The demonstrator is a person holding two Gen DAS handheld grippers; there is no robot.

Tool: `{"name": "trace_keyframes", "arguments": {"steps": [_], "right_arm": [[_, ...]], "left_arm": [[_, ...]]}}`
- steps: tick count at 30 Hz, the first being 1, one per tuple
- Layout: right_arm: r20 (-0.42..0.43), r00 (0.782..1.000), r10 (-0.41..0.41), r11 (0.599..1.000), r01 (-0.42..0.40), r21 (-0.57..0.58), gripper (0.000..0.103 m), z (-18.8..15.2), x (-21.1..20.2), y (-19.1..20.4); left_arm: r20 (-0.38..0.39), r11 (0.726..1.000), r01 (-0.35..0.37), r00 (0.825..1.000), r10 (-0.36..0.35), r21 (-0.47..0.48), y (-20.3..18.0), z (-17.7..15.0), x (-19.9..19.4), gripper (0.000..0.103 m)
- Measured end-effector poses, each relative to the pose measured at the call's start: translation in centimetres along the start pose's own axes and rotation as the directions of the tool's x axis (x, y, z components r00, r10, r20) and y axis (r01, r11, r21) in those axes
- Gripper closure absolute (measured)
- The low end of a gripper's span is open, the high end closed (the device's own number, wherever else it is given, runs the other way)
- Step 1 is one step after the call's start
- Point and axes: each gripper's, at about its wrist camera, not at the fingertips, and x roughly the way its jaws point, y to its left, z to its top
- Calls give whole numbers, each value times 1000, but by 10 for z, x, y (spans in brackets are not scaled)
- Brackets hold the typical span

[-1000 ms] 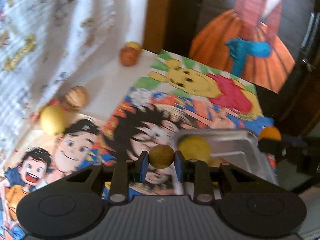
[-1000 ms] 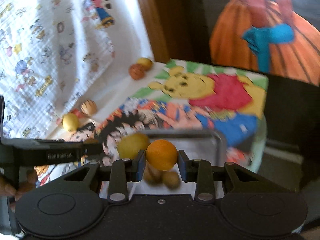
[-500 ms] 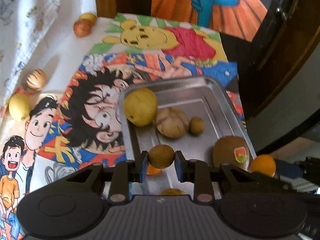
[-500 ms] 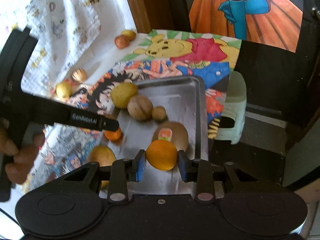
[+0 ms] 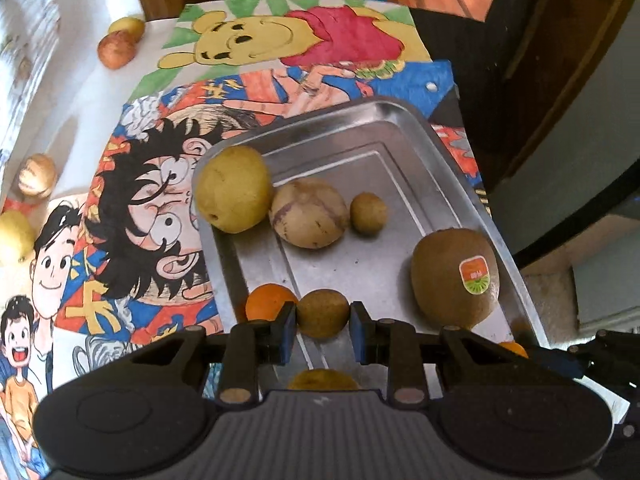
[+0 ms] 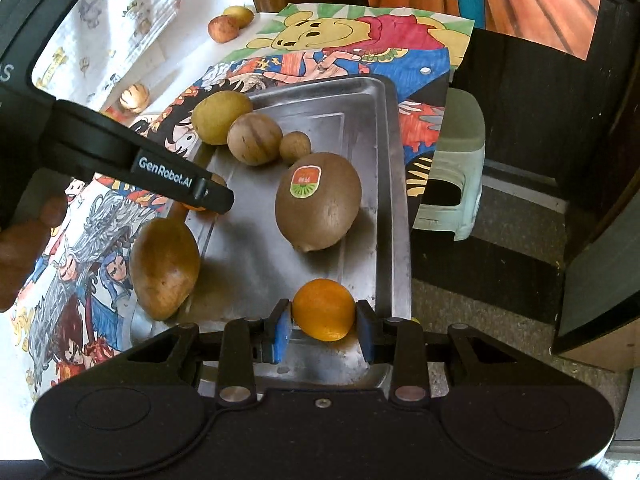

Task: Organize fruits
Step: 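Carry the small brown fruit and mandarin over the tray with both tools, then lower both fruits onto the tray and open both tools, then lift both tools away from the tray back over the remaining fruits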

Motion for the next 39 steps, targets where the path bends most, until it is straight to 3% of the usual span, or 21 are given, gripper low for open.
{"name": "trace_keyframes", "arguments": {"steps": [5, 12, 16, 20, 26, 27, 28, 31, 33, 39], "right_arm": [[-12, 1000, 8, 1000, -8, 11, 66, 4, 2, -2], [-30, 999, 24, 1000, -24, 17, 64, 4, 2, -1], [-45, 998, 47, 999, -46, 25, 64, 4, -1, 0], [-62, 996, 66, 998, -65, 23, 57, 4, -8, 1], [-96, 990, 105, 994, -103, 19, 33, 5, -26, 6], [-106, 988, 114, 993, -113, 17, 24, 6, -28, 6], [-120, 985, 123, 992, -122, 14, 16, 6, -30, 8], [-172, 973, 153, 988, -154, 7, 7, 7, -33, 13], [-209, 964, 163, 986, -165, 5, 2, 7, -33, 19], [-384, 903, 193, 980, -195, 33, 1, 5, -20, 31]], "left_arm": [[-31, 999, -14, 999, 15, 32, -7, 4, 2, 71], [-50, 1000, -11, 999, 11, 2, -5, 7, 3, 71], [-55, 1000, -19, 998, 18, -7, -6, 7, 2, 52], [-58, 999, -15, 998, 12, -50, -1, 3, -5, 45], [-47, 992, -11, 999, 6, -124, 9, -4, -28, 18], [-45, 991, -25, 999, 20, -130, 11, -6, -33, 15], [-42, 990, -38, 999, 33, -133, 13, -8, -38, 11], [-22, 987, -92, 996, 90, -129, 20, -16, -53, 1], [-19, 983, -134, 991, 133, -125, 26, -23, -61, 1], [-90, 958, -242, 969, 231, -154, 50, -57, -71, 1]]}}
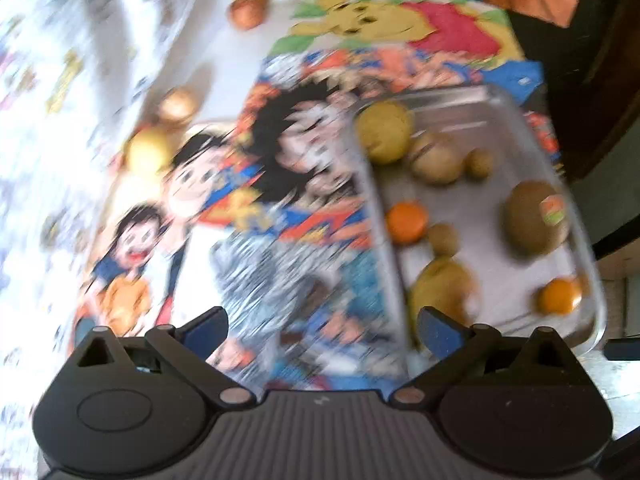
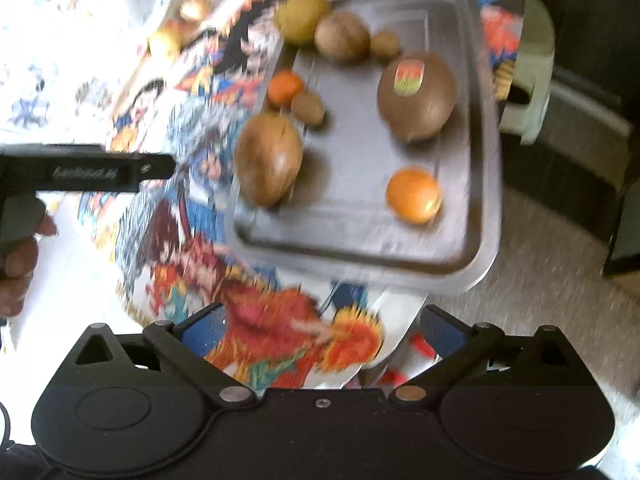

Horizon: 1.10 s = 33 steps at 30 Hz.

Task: Organize fruits
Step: 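Lift both tools away from the tray back over the remaining fruits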

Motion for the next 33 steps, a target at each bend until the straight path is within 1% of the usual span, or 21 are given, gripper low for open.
{"name": "trace_keyframes", "arguments": {"steps": [3, 7, 9, 14, 17, 19, 22, 24, 28, 31, 33], "right_arm": [[-48, 999, 12, 1000, -11, 4, 1, 0, 7, 2], [-68, 997, 21, 1000, -22, -21, 1, 6, 10, 6], [-74, 997, 20, 999, -23, -42, 1, 11, 11, 9], [-92, 996, 20, 992, -31, -120, 1, 20, 12, 19], [-95, 995, 16, 984, -33, -177, 1, 26, 12, 26], [-70, 997, 12, 976, -27, -217, 1, 32, 9, 32], [0, 1000, 4, 959, -4, -282, 1, 46, 1, 41], [55, 998, 10, 951, 7, -308, 1, 58, -7, 45], [171, 985, 32, 958, 19, -287, 1, 89, -17, 53], [230, 972, 51, 962, 14, -273, 1, 116, -20, 57], [265, 962, 68, 959, 10, -282, 1, 137, -23, 59]], "left_arm": [[-59, 999, -46, 997, 44, -24, 15, -20, 5, 1], [-135, 995, -81, 988, 73, -54, 30, -46, 10, 1], [-174, 992, -107, 980, 93, -69, 36, -56, 12, 1], [-257, 980, -177, 955, 149, -87, 48, -68, 17, 1], [-282, 972, -209, 944, 170, -112, 54, -71, 18, 1], [-291, 965, -222, 941, 175, -137, 58, -71, 18, 1], [-280, 955, -236, 943, 180, -179, 67, -70, 17, 1], [-254, 947, -235, 951, 177, -220, 74, -68, 14, 1], [-153, 938, -214, 972, 177, -274, 90, -65, 9, 1], [-66, 939, -203, 979, 192, -279, 100, -55, 14, 1], [-18, 942, -194, 980, 196, -275, 105, -46, 19, 1]]}}
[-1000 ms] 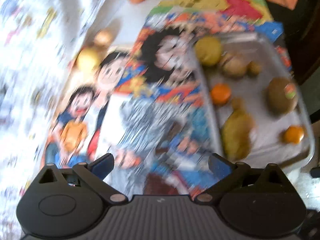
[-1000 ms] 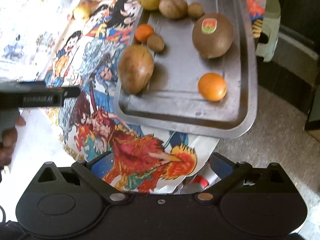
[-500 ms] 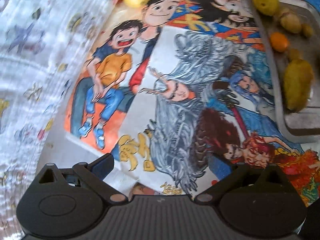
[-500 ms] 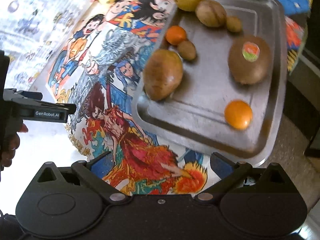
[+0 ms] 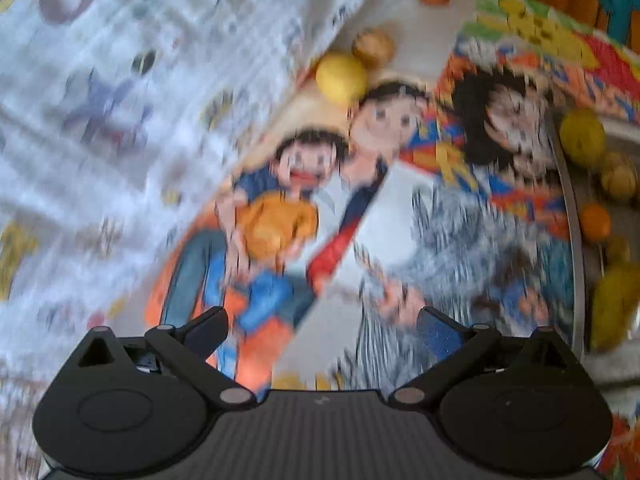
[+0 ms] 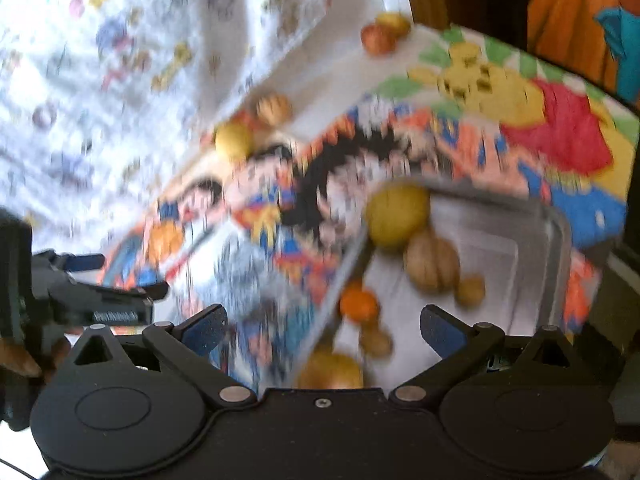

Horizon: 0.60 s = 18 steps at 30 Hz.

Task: Organize fruits
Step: 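Lift both tools away from the tray back over the remaining fruits, then move the right tool onto the striped pepino while the left tool approaches the yellow lemon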

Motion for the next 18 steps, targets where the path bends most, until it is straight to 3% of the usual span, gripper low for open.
{"name": "trace_keyframes", "arguments": {"steps": [3, 6, 8, 12, 18], "right_arm": [[61, 998, 24, 1000, -24, -7, 1, 35, 7, -4], [122, 990, 75, 997, -77, 9, 1, 76, 18, -11], [142, 986, 92, 995, -94, 14, 1, 102, 29, -7], [154, 981, 118, 993, -113, -40, 1, 148, 63, 6], [51, 994, 92, 988, -85, -128, 5, 192, 141, 23]], "left_arm": [[117, 999, 37, 993, -37, 2, 2, 17, 7, 1], [287, 991, 129, 951, -113, -38, 7, 29, 11, 1], [354, 981, 182, 923, -148, -66, 9, 37, 18, 1], [355, 975, 212, 918, -179, -58, 5, 60, 44, 1], [327, 984, 178, 930, -167, -6, 1, 84, 80, 1]]}}
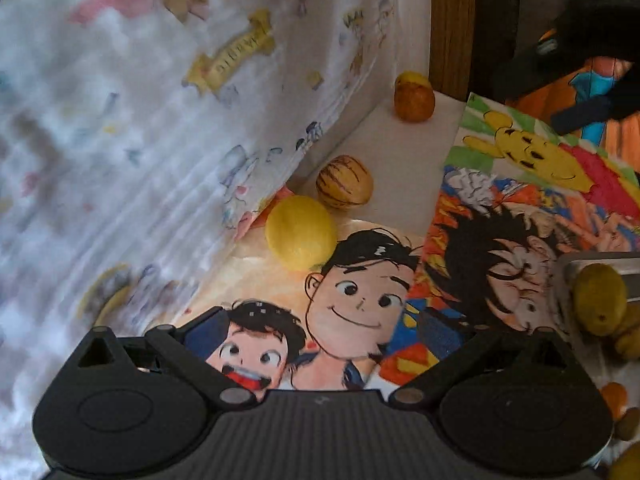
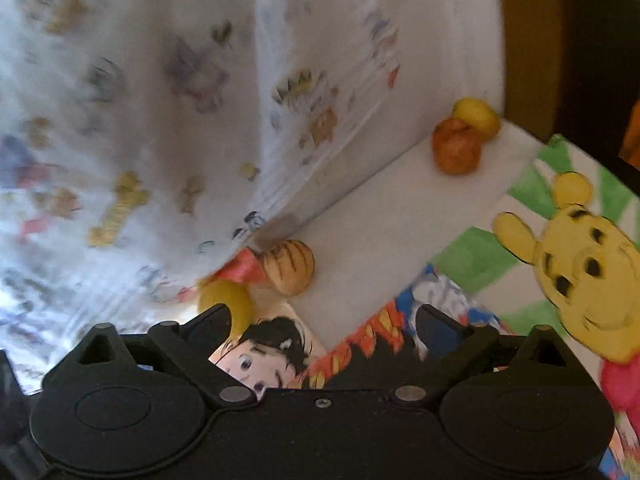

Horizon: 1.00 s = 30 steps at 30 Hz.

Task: Organize fruits
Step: 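Move the right tool onto the striped pepino while the left tool approaches the yellow lemon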

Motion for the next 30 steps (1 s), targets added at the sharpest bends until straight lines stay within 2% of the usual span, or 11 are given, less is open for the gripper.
{"name": "trace_keyframes", "arguments": {"steps": [7, 10, 14, 22, 30], "right_arm": [[-56, 997, 46, 997, -43, 65, 12, 24, 68, -4], [-86, 994, 71, 993, -62, 100, 14, 28, 88, -4], [-105, 989, 100, 989, -88, 118, 18, 30, 105, 2], [-150, 983, 104, 984, -80, 160, 29, 32, 129, 6], [-156, 980, 125, 979, -97, 177, 39, 32, 138, 9]], "left_arm": [[22, 1000, -24, 999, 24, 10, 6, 9, 29, 2], [17, 998, -53, 998, 54, -38, 7, 15, 41, 7], [13, 991, -67, 998, 69, -113, 10, 22, 53, 13], [3, 990, -76, 997, 77, -118, 11, 28, 64, 21], [-24, 989, -58, 998, 56, -134, 12, 29, 73, 33]]}}
